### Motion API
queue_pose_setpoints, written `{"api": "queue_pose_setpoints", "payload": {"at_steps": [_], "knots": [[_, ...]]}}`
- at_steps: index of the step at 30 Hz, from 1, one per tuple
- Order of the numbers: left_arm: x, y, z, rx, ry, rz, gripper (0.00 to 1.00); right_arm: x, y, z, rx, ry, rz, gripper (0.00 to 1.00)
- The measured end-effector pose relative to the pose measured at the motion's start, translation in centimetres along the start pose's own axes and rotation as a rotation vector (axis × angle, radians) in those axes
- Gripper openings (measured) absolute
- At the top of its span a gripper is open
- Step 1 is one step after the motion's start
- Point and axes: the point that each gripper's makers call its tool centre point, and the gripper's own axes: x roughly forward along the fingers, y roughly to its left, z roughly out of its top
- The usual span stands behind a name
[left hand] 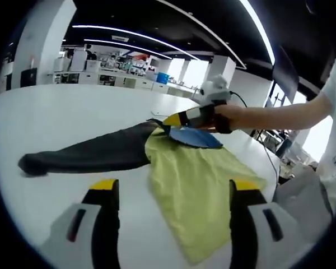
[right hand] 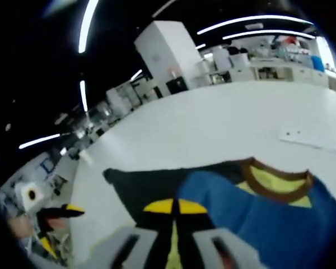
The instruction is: Fold the garment on the visible template until the final outline fits inside the template.
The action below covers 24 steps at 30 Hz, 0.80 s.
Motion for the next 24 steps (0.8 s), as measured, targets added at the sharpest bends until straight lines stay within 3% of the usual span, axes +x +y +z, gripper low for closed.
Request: {"api": "queue_pose_setpoints", "payload": {"at_steps": [8, 14, 24], "knots": [[-0.1, 0.5, -0.2, -0.016, -0.002, 0.006, 0.77, 1.3, 0.3, -1.4, 0.013, 0.040, -0.001, 0.00], [-0.4, 0.7, -0.1, -0.019, -0.007, 0.013, 0.77, 1.9, 0.4, -2.2, -0.031, 0.070, 0.012, 0.02], [-0.7, 0.3, 0.3, -0.014, -0.012, 0.019, 0.77, 0.2, 0.5, -2.5, -0.105, 0.048, 0.012, 0.45]]}}
